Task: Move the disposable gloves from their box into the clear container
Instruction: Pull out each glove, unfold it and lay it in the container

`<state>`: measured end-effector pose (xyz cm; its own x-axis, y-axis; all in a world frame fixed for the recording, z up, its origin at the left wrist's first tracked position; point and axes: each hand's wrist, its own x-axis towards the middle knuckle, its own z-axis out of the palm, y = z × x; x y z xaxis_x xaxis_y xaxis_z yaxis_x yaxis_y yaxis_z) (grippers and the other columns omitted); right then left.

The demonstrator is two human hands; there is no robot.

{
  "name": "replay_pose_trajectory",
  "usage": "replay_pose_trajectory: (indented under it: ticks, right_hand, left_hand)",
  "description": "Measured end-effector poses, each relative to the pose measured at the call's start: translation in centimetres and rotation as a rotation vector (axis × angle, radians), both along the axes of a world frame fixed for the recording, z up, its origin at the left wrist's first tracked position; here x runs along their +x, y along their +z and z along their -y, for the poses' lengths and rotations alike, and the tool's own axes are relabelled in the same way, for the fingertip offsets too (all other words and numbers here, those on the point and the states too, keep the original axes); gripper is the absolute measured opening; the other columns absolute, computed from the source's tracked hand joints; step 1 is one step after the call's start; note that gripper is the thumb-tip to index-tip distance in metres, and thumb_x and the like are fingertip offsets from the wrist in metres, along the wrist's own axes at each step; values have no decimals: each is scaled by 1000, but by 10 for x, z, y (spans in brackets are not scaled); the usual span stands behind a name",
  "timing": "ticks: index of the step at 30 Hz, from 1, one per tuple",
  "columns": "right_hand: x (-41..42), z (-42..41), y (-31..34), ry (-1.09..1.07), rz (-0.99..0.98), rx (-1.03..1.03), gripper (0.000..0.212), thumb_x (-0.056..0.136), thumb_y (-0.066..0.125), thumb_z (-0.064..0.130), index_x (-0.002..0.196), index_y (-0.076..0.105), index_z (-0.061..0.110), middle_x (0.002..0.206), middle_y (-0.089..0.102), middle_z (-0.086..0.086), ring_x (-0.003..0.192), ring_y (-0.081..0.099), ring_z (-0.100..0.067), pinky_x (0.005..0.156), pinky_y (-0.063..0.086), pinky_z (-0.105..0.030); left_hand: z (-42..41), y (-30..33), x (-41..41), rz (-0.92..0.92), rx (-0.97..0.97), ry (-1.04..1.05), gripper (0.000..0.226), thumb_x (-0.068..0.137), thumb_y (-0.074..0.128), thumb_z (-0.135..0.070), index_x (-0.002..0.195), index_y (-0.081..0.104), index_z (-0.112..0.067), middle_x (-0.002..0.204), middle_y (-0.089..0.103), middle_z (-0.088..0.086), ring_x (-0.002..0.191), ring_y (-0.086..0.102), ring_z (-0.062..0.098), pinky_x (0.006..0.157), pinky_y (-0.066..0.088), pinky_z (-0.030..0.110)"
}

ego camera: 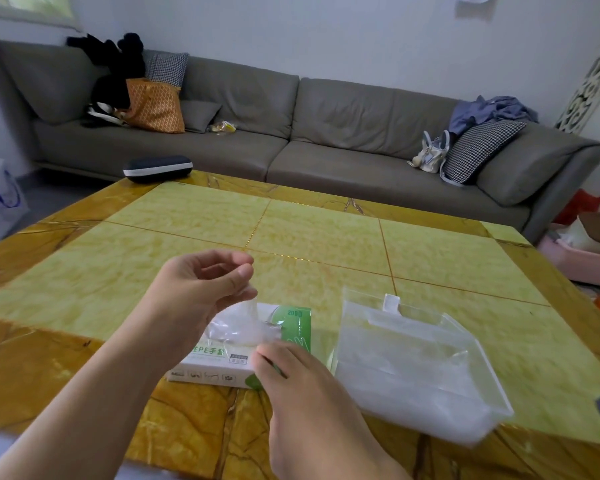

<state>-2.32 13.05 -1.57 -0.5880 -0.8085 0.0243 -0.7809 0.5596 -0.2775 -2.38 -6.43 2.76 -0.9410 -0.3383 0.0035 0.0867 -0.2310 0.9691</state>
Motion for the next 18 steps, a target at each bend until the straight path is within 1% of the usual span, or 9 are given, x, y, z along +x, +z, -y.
replay_pose_trajectory:
  ticks: [4,6,7,9,10,11,13,15,18]
  right_hand:
    - [-1,-1,-1,9,14,-25,68,94,54,5,156,31,20,155,24,14,149,13,-9,122,12,-21]
    - [-1,-1,-3,10,12,-38,67,93,53,5,156,32,20,154,25,14,149,14,-9,124,13,-21]
    - [0,0,-4,11,9,-42,66,93,53,5,154,34,20,153,26,14,148,15,-10,124,14,-22]
    - [0,-1,-6,14,-5,-44,64,90,55,5,150,38,18,150,30,12,147,21,-12,123,17,-22]
    - [-1,0,-7,13,-17,-48,63,88,56,4,148,41,17,149,33,11,146,24,-13,122,19,-22]
    - [-1,0,-7,10,-26,-50,62,88,56,4,147,42,17,148,35,10,144,26,-14,121,21,-22]
    - [0,0,-5,4,-26,-47,62,88,57,4,146,43,17,148,36,9,143,28,-14,120,24,-23]
    - [1,1,-3,5,-23,-37,63,89,57,5,149,41,16,148,34,9,142,26,-14,119,23,-22]
    - [2,0,-1,1,-3,-34,63,89,58,4,149,41,16,148,33,10,142,26,-13,117,24,-21]
  left_hand:
    - [7,5,1,-38,88,-22,24,83,70,-2,107,72,4,92,68,14,84,69,25,78,61,26]
    - [14,10,6,-21,-5,-54,26,89,65,5,113,74,-3,102,73,13,95,72,24,81,61,28]
    - [19,9,9,8,-209,-49,33,91,65,7,115,76,-14,109,74,7,100,72,17,83,60,28]
    - [23,3,13,98,-814,-58,47,89,74,-3,117,72,-41,117,70,-18,107,65,-1,90,55,25]
    - [22,0,13,129,-1018,-90,46,86,80,-13,115,70,-47,116,68,-27,107,62,-7,93,51,23]
    - [19,-3,12,152,-1113,-105,36,85,82,-22,107,72,-48,112,68,-31,104,62,-10,94,50,22]
    - [10,-6,10,151,-1097,-87,12,87,81,-29,84,78,-41,94,74,-29,92,66,-9,89,52,24]
    - [5,-7,6,131,-1069,-45,19,90,79,-27,73,79,-36,83,74,-26,85,67,-7,79,50,20]
    - [0,-9,1,141,-1038,14,20,91,77,-27,73,78,-36,81,73,-27,83,64,-6,72,45,17]
